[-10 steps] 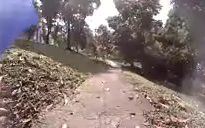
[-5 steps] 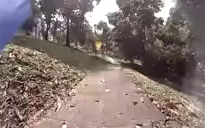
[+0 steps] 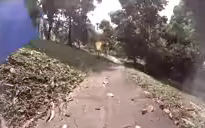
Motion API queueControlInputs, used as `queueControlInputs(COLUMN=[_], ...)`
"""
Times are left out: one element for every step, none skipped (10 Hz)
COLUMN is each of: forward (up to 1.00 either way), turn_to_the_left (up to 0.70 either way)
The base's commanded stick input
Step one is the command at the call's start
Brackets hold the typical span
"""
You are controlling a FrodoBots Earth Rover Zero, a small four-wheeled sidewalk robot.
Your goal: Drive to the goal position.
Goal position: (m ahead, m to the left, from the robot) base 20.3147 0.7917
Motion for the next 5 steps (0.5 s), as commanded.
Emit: queueControlInputs(forward=[0.50, 0.50, 0.50, 0.50, 0.50], turn_to_the_left=[0.00, 0.00, 0.00, 0.00, 0.00])
